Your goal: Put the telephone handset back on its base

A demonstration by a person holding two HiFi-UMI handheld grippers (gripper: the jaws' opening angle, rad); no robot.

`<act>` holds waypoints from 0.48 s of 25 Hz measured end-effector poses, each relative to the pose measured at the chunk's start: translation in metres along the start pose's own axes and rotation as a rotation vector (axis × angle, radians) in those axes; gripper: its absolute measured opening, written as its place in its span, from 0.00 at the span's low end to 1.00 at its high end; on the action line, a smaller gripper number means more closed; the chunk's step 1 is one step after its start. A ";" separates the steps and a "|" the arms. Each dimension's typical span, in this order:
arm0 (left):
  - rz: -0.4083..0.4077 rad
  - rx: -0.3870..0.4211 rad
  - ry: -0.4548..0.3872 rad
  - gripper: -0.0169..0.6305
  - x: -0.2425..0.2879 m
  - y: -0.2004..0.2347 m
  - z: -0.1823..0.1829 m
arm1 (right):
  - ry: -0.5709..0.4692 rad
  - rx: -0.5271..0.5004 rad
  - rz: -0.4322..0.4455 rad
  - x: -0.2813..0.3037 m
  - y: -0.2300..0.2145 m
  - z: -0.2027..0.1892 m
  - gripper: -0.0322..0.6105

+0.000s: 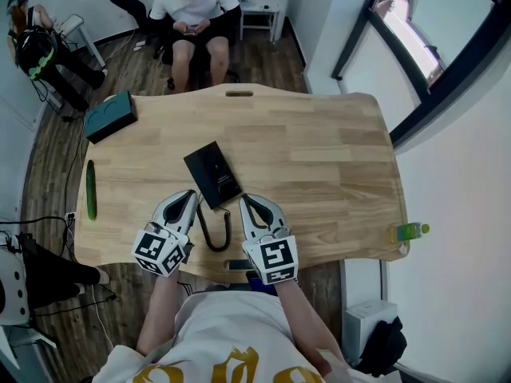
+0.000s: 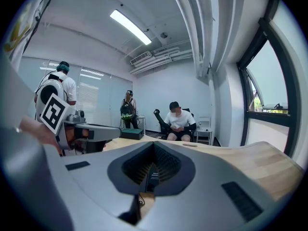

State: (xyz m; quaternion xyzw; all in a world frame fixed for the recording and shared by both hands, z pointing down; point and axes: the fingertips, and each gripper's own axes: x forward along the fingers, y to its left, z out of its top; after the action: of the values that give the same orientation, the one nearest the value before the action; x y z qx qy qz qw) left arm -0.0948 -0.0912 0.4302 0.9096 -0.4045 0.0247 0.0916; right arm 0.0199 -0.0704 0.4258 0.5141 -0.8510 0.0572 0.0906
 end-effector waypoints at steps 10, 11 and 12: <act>0.017 -0.013 0.025 0.03 0.001 0.008 -0.007 | -0.002 0.008 0.010 0.008 -0.003 0.001 0.06; 0.018 -0.021 0.031 0.03 0.001 0.008 -0.009 | -0.001 0.009 0.013 0.008 -0.002 0.000 0.06; 0.018 -0.027 0.037 0.03 0.001 0.009 -0.010 | 0.001 0.009 0.016 0.008 -0.002 0.000 0.06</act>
State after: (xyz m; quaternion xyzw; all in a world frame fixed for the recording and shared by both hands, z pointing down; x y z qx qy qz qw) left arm -0.1005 -0.0956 0.4416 0.9040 -0.4113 0.0367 0.1111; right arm 0.0179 -0.0781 0.4280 0.5078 -0.8547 0.0619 0.0882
